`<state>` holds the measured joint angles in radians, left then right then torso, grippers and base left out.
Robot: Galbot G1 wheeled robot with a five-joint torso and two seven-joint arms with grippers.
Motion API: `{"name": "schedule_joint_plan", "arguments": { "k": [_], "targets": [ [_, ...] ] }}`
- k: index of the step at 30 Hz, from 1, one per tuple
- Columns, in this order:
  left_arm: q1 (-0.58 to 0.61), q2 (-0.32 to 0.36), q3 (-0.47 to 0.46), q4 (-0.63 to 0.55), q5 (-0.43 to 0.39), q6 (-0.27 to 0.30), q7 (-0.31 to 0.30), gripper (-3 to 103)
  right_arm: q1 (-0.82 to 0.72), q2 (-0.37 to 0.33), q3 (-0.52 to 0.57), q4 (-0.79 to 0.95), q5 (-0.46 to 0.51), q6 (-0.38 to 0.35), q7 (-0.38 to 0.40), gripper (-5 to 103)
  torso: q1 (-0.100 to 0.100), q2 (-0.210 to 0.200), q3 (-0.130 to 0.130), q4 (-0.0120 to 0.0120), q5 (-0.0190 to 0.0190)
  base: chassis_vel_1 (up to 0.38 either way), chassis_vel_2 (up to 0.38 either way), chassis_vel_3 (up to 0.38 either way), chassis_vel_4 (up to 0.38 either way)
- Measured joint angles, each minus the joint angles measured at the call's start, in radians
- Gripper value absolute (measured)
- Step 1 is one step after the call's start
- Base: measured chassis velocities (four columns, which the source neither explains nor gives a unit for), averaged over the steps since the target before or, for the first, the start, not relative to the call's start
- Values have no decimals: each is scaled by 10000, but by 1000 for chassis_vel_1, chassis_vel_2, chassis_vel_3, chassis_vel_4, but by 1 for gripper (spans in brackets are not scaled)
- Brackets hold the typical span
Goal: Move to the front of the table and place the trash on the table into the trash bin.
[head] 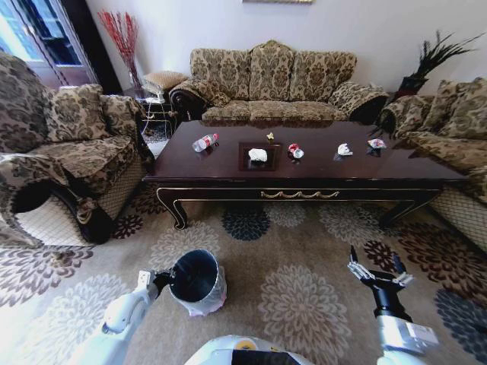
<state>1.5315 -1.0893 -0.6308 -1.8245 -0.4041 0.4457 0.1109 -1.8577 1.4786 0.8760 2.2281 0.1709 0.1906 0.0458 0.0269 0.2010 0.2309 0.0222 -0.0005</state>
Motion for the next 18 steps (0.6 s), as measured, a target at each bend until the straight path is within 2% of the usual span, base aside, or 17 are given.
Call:
{"name": "schedule_joint_plan", "arguments": {
  "k": [1,2,3,4,5,6,9,12,18],
  "targets": [
    [30,-98,-137,-184,-24,-369,-118,3,-5,3,45,58,43,0,-3,100,0,0,1,1,2,0,0,0,0],
    [30,-98,-137,-184,-24,-369,-118,3,-5,3,45,58,43,0,-3,100,0,0,1,1,2,0,0,0,0],
    [60,-287,-336,-522,-113,-1069,-403,3,-5,2,92,182,99,-5,-5,100,2,5,5,1,2,0,0,0,0],
    [82,-448,-481,-837,-130,-1480,-683,3,3,-3,118,271,121,-31,-5,100,11,28,21,1,0,0,0,0,0],
    [206,-813,-715,-1675,-182,-2132,-1459,3,32,-8,130,502,132,-145,-6,100,38,122,83,-1,13,0,0,0,0],
    [366,-1023,-840,-2216,-189,-2317,-1769,3,50,-12,115,652,132,-253,-5,100,58,189,130,-1,5,0,0,0,0],
    [605,-1218,-1048,-2829,-56,-2330,-1990,3,86,-28,61,831,123,-408,-6,100,78,268,189,-1,3,0,0,0,0],
    [1362,-1452,-1628,-4415,257,-1870,-2023,3,217,-153,-51,1142,93,-738,13,100,128,448,319,4,6,0,0,0,0],
    [1829,-1612,-2244,-5661,384,-1645,-1991,3,254,-266,-46,1369,122,-912,77,100,200,658,455,0,7,0,0,0,0]
  ]
}}
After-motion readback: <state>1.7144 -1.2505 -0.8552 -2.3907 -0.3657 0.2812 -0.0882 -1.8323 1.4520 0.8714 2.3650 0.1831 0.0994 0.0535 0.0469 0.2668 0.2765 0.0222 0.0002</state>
